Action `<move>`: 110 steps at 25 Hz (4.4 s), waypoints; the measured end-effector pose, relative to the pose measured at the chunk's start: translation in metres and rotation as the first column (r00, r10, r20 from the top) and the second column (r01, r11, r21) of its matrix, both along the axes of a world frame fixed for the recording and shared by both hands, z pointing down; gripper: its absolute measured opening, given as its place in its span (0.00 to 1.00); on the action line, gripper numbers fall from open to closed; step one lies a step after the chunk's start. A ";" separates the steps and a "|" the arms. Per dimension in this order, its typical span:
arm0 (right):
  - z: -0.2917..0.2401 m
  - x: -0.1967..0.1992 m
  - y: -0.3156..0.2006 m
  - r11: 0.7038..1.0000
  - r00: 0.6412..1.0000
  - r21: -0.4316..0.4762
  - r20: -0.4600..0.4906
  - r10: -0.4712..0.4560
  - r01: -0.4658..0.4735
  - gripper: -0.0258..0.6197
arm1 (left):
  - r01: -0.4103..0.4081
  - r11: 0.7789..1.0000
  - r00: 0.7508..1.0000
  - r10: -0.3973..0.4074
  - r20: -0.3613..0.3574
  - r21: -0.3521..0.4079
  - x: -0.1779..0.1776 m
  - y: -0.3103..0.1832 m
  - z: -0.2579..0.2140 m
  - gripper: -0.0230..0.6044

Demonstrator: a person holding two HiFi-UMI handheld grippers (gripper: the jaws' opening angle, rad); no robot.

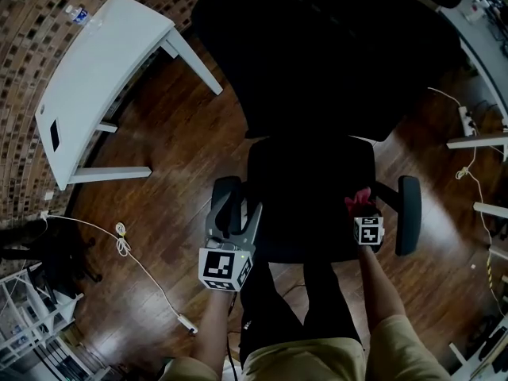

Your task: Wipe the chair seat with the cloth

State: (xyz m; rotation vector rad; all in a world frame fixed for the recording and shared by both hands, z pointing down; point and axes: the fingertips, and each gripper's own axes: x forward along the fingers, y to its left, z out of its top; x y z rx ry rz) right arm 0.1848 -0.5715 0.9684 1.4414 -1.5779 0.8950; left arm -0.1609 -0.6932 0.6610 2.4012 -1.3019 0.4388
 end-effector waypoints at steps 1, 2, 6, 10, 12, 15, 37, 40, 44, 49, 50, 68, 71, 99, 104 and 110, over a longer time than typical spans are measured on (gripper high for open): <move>-0.002 0.006 0.001 1.000 1.000 -0.003 -0.022 -0.007 0.007 0.16 | 0.000 1.000 1.000 0.000 0.001 -0.001 0.001 0.000 0.001 0.38; -0.002 0.008 0.002 1.000 0.999 -0.004 -0.040 -0.001 0.001 0.16 | -0.001 1.000 1.000 0.001 0.002 0.000 0.001 0.000 0.001 0.38; 0.001 -0.020 -0.001 0.975 0.974 -0.014 0.050 0.223 -0.223 0.16 | 0.011 1.000 1.000 -0.012 0.017 0.004 -0.007 -0.003 0.000 0.38; 0.003 -0.171 -0.009 0.985 0.911 -0.018 0.377 0.165 -0.171 0.16 | 0.042 0.999 0.998 -0.042 0.037 0.002 -0.019 -0.005 -0.004 0.38; -0.007 -0.264 -0.006 0.999 0.867 -0.002 0.497 0.042 -0.048 0.16 | 0.050 0.999 0.998 -0.050 0.043 -0.001 -0.024 -0.006 -0.008 0.38; -0.022 -0.360 -0.004 0.998 0.814 0.026 0.578 -0.064 0.059 0.17 | 0.052 0.999 0.998 -0.052 0.048 0.003 -0.031 -0.007 -0.010 0.38; -0.004 -0.066 0.033 0.990 0.979 -0.053 0.147 0.140 -0.133 0.16 | 0.011 1.000 1.000 -0.011 0.003 0.020 0.000 -0.007 -0.017 0.38; -0.014 -0.203 0.016 1.000 0.910 0.005 0.414 0.021 -0.025 0.16 | 0.048 0.999 0.999 -0.048 0.018 0.017 -0.023 -0.005 -0.021 0.38; -0.027 -0.375 0.022 0.988 0.763 0.017 0.633 -0.130 0.155 0.16 | 0.082 0.997 0.996 -0.082 0.029 0.011 -0.048 0.000 -0.020 0.38; -0.017 -0.405 0.033 0.955 0.758 0.071 0.593 -0.273 0.289 0.16 | 0.085 0.996 0.995 -0.085 0.046 -0.005 -0.060 0.006 -0.014 0.38; -0.013 -0.388 0.037 0.950 0.763 0.077 0.578 -0.290 0.303 0.16 | 0.084 0.996 0.996 -0.083 0.043 -0.009 -0.060 0.007 -0.012 0.38; -0.006 -0.038 0.092 0.954 0.954 -0.080 0.062 0.294 -0.289 0.16 | 0.011 1.000 1.000 -0.011 0.017 0.017 -0.024 0.003 -0.028 0.38; -0.005 -0.143 0.084 0.953 0.920 -0.101 0.253 0.301 -0.284 0.16 | 0.013 1.000 0.999 -0.013 0.042 0.010 -0.037 0.007 -0.027 0.37; -0.012 -0.006 0.178 0.985 0.992 -0.129 0.074 -0.107 0.115 0.16 | -0.135 0.991 0.990 0.135 0.045 -0.008 0.045 0.015 -0.025 0.37; -0.047 -0.008 0.164 0.983 0.953 -0.087 0.246 0.176 -0.159 0.16 | -0.138 0.990 0.990 0.138 0.018 0.004 0.054 0.022 -0.040 0.37; -0.190 -0.078 0.076 0.935 0.930 0.342 0.305 -0.204 0.093 0.16 | -0.059 0.996 0.996 0.063 -0.071 0.062 0.074 0.040 -0.084 0.37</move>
